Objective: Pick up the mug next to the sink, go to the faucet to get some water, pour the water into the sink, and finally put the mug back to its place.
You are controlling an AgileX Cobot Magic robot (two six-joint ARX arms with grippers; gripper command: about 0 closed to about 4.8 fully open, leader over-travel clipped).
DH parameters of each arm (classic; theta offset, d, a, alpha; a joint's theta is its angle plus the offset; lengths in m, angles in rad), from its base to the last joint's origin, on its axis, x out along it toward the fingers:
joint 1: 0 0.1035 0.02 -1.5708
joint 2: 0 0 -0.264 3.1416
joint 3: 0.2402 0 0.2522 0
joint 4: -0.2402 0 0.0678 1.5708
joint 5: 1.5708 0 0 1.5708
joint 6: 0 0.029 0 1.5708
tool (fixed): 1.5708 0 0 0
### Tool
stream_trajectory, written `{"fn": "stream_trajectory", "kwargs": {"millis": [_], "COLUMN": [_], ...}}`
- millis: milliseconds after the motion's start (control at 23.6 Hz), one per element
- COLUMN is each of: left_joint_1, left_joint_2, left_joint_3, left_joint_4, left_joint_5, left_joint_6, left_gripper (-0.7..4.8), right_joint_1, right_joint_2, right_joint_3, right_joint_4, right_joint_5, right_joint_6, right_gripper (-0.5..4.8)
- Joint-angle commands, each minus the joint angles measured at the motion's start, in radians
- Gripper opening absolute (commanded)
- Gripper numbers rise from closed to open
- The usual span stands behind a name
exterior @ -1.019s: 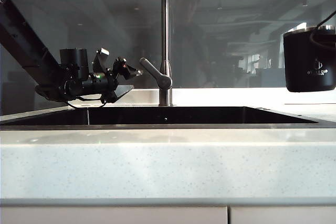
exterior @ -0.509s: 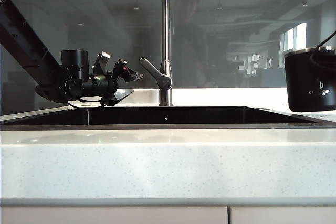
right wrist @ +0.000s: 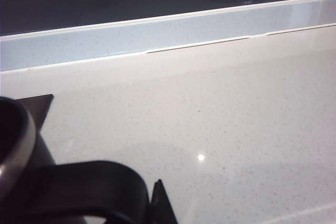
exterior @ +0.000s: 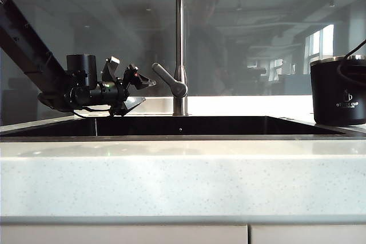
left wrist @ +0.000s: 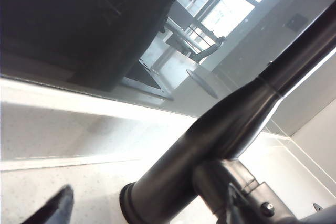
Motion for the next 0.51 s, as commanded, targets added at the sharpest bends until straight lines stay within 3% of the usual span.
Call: {"fn": "stream_trajectory", "kwargs": {"millis": [42,509], "left_joint_1": [-0.002,-0.002], "left_joint_2": [-0.004,-0.004], "left_joint_3": [0.002,0.002], "left_joint_4": [0.005,0.005], "left_joint_5": [0.004,0.004], "left_joint_6": [0.001,0.001], "left_gripper": [3.68,3.68], "right_joint_1": [0.0,-0.012], "right_joint_2": [0.003,0.003], "right_joint_3": [0.002,0.002], "right_joint_4": [0.031,0.048], "right_joint_5": [-0.002,-0.002], "right_joint_6": [0.004,0.003], "right_gripper": [-0.01,-0.01]}}
